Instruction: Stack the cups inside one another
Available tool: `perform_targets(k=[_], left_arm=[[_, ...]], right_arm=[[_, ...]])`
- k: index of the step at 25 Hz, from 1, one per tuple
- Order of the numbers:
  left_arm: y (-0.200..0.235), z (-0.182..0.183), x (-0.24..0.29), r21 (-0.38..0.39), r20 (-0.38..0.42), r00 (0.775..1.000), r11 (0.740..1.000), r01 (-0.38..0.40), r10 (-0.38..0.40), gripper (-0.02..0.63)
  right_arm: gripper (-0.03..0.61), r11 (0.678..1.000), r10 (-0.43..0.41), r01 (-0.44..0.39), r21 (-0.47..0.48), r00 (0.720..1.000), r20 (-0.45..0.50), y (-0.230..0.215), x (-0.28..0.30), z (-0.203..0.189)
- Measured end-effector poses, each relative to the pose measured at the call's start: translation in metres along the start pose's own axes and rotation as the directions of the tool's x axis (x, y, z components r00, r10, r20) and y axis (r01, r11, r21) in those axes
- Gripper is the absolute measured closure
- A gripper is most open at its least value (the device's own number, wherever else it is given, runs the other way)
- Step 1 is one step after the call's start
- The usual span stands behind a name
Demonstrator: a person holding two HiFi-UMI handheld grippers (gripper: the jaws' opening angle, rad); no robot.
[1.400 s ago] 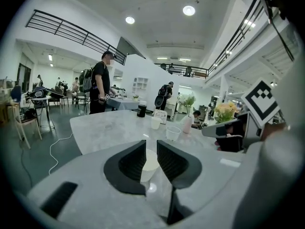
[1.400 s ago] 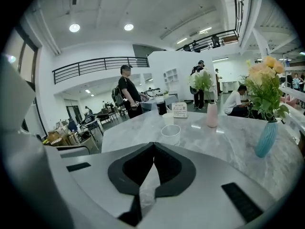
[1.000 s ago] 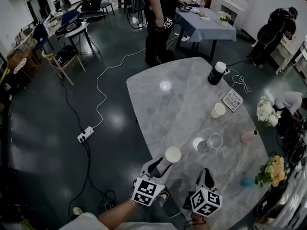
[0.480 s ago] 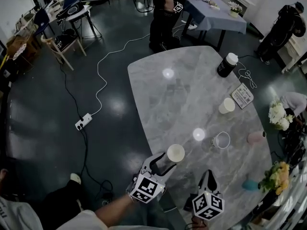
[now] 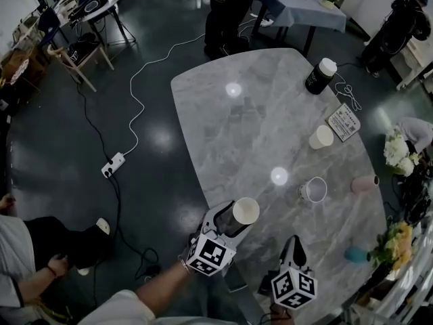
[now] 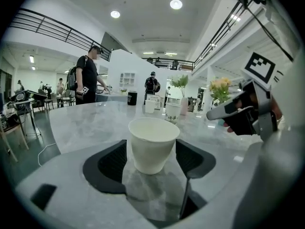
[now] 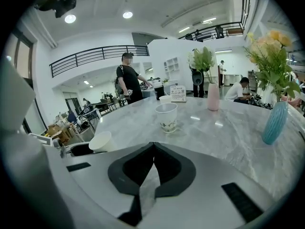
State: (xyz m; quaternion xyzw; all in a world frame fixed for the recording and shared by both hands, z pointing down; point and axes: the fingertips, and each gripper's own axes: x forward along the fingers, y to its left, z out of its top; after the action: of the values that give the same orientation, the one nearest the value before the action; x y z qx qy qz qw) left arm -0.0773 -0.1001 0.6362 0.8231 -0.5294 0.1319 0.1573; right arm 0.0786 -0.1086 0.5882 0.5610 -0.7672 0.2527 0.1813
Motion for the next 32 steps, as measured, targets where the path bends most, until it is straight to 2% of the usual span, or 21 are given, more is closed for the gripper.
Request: perform_targets(k=[9,17,32], left_arm=[[0.000,0.002,0.005,0.025,0.012,1.000,1.000,0.000,0.000,0.298],[0.002,0.001,0.004,0.018,0.006,1.000,1.000,0.015,-0.016,0.307],[0.004,0.027,0.003,0.021,0.050,0.999,1.000,0.018,-0.019,0.321]], right_arm=[[0.572,1.000,-0.006,0.006,0.003,1.000,0.002,-0.006,0.002,0.001],[0.572,1.000,-0.024,0.024,0.019,1.000,0.004,-0.009,-0.001,-0.001],[0.572,0.998,-0.050,0.049,0.039,0.998,0.027,-0.014,-0.008,0.012]])
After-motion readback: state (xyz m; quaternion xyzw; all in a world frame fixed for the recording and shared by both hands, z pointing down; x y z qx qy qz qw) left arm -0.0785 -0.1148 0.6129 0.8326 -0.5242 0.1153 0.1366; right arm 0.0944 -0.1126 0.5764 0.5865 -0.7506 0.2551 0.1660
